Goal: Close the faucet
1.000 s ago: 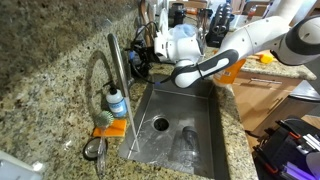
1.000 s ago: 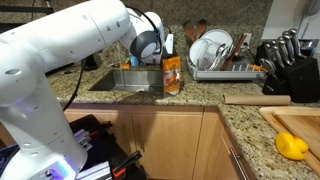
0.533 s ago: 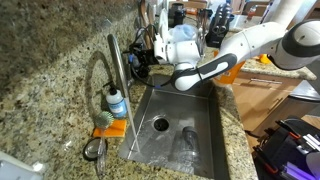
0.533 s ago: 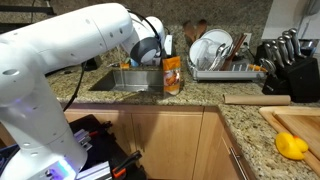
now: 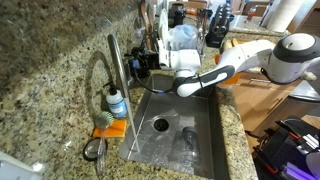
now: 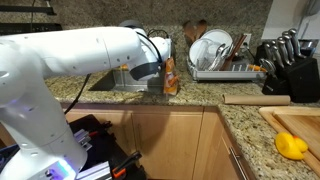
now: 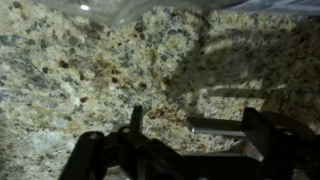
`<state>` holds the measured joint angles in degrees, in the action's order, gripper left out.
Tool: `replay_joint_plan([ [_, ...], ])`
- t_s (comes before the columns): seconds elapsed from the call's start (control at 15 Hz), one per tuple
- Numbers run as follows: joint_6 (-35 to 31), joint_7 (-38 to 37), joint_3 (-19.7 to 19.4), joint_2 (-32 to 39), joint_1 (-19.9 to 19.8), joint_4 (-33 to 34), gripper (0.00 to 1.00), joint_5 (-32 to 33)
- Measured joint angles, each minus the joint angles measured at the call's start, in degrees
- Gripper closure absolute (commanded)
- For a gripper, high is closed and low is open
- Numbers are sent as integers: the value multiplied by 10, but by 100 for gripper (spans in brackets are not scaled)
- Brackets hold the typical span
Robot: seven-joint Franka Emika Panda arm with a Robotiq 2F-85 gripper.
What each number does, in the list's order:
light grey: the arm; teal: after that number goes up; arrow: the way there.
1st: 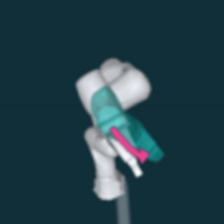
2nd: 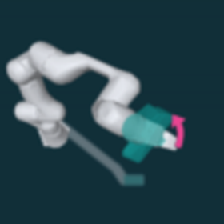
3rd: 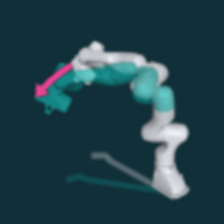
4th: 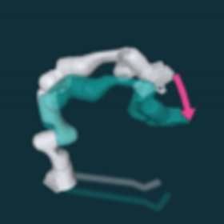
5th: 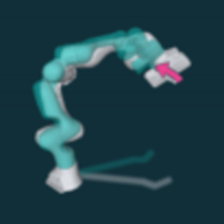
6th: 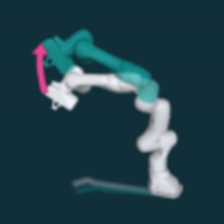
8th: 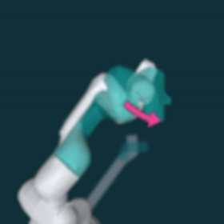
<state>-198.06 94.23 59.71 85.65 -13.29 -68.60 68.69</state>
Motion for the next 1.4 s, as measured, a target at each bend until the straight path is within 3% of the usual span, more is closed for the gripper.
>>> replay_joint_plan([
  [0.47, 26, 3, 35, 0, -7, 1, 0, 74],
  [1.4, 53, -16, 52, 0, -3, 10, 0, 48],
])
